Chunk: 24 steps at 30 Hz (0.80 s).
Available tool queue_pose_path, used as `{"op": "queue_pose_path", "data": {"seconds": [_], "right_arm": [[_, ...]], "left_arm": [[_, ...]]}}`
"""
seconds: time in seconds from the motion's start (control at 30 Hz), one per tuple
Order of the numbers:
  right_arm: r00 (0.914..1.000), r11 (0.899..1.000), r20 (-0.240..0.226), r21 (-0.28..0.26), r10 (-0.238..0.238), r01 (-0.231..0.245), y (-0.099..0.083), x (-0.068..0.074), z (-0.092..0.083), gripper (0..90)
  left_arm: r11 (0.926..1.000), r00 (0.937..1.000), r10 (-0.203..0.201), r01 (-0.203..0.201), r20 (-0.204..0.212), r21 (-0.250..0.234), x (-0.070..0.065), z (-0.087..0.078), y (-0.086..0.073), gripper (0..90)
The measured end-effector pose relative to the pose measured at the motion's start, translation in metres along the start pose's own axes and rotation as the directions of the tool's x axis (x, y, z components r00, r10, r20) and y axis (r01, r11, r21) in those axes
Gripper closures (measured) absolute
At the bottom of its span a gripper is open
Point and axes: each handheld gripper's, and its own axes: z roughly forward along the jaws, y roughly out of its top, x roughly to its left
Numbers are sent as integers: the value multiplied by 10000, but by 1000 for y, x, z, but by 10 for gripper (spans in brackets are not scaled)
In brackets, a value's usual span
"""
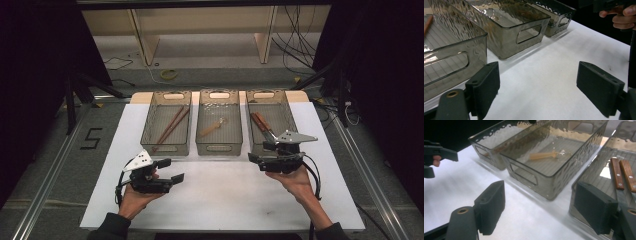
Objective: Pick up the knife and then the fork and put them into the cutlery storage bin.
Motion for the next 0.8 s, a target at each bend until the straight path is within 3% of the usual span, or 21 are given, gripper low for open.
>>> {"op": "queue_pose_path", "data": {"seconds": [0.3,0.8], "right_arm": [[9990,9996,-403,-200,205,-214,-18,9,-6,249],[9986,9966,-460,-771,250,-285,-43,16,-24,245]], "left_arm": [[10000,10000,-43,43,60,6,0,0,0,179],[10000,9999,-85,86,110,-7,0,0,0,179]]}}
